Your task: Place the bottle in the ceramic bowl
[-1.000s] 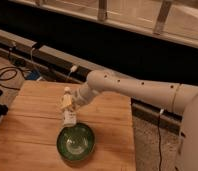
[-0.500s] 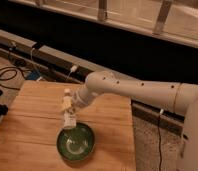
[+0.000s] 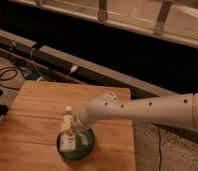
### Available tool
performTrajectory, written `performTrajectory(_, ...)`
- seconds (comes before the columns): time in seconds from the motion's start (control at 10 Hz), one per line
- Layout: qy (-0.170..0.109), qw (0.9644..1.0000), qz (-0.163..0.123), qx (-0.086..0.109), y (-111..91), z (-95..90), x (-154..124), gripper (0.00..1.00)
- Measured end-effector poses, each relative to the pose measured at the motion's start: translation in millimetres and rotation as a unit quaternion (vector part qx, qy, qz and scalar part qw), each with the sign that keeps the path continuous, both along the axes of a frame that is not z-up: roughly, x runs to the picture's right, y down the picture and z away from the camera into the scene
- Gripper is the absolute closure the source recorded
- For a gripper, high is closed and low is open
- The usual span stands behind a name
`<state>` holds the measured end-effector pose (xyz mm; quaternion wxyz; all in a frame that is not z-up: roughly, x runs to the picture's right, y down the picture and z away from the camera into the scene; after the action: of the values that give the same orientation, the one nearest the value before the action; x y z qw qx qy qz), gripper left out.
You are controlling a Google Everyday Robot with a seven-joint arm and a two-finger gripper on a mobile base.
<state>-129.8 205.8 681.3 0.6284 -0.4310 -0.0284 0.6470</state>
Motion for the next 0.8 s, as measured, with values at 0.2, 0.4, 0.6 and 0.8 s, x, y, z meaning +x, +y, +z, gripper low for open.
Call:
performTrajectory(0.2, -0.002, 1.0000, 0.002, -0.002, 6.5, -1.6, -1.0, 0.90)
performTrajectory(0.4, -0.002, 1.0000, 0.002, -0.002, 6.3, -1.7, -1.2, 0.70)
performTrajectory(0.6, -0.002, 1.0000, 0.001, -0.003, 6.6, -1.5, -1.3, 0.50)
performTrajectory(0.8, -0.001, 1.0000, 0.002, -0.002, 6.3, -1.3, -0.9, 0.29)
